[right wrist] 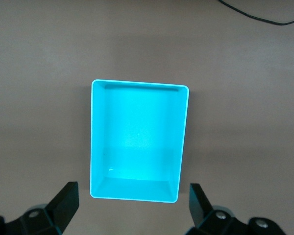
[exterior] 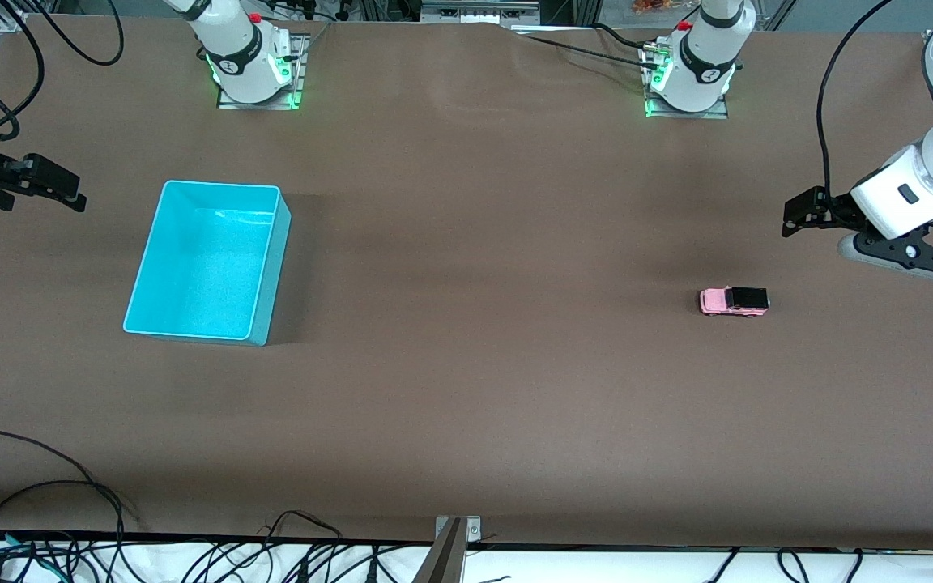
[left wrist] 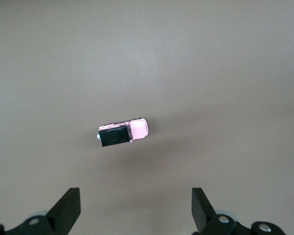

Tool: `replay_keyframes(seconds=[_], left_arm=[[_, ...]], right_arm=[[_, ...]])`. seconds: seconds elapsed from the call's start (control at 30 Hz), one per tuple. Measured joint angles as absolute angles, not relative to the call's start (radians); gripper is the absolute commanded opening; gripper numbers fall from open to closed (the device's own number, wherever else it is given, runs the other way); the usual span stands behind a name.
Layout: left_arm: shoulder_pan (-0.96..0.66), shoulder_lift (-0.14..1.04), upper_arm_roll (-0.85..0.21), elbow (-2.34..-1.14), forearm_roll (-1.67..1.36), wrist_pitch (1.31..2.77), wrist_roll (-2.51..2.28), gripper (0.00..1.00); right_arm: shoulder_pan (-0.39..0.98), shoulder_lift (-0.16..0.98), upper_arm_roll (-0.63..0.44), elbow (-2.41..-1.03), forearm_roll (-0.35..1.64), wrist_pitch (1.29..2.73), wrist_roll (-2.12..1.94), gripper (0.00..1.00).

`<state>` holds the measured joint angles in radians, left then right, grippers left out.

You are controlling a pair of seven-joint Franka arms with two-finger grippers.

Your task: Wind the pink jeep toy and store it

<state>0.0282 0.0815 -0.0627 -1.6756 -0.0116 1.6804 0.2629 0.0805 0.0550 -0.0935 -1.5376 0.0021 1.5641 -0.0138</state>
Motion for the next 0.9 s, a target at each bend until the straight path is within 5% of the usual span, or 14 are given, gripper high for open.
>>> replay_keyframes(seconds=[0.43,0.9], left_arm=[[0.085,0.156,-0.059,-1.676,0.023,1.691,0.701,1.00],[0.115,0.368,-0.068,-1.717,0.023,1.908,1.081,1.00]], right_arm=[[0.080,0.055,-0.094,-1.538,0.002,1.564,-0.014,1.00],[0.081,0.055,-0.094,-1.538,0.002,1.564,-0.014,1.00]])
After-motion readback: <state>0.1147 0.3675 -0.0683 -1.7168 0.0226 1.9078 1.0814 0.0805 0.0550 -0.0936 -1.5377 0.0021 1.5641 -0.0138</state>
